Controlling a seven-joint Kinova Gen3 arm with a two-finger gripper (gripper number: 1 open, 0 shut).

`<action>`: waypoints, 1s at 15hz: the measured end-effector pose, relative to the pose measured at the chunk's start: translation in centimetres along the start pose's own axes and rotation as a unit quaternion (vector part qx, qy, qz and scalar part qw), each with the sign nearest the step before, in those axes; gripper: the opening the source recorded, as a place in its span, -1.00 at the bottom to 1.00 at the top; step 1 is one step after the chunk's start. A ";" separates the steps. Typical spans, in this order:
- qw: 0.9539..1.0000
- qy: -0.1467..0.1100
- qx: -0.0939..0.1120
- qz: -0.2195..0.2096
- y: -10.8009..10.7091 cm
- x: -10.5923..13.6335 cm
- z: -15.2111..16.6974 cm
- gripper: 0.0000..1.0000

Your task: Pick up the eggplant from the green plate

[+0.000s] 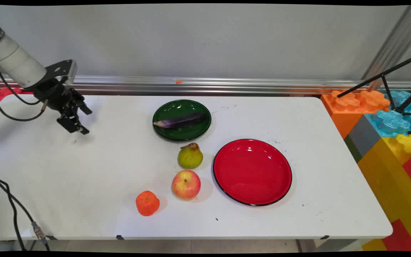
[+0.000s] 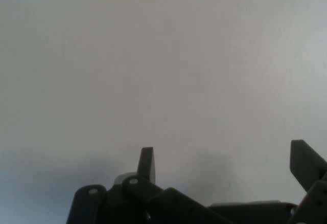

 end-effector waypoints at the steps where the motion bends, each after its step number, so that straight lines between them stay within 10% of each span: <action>1: 1.000 0.008 -0.003 0.000 0.0 0.4 0.1 1.00; 15: 0.991 0.134 -0.023 0.015 -0.1 11.8 2.7 1.00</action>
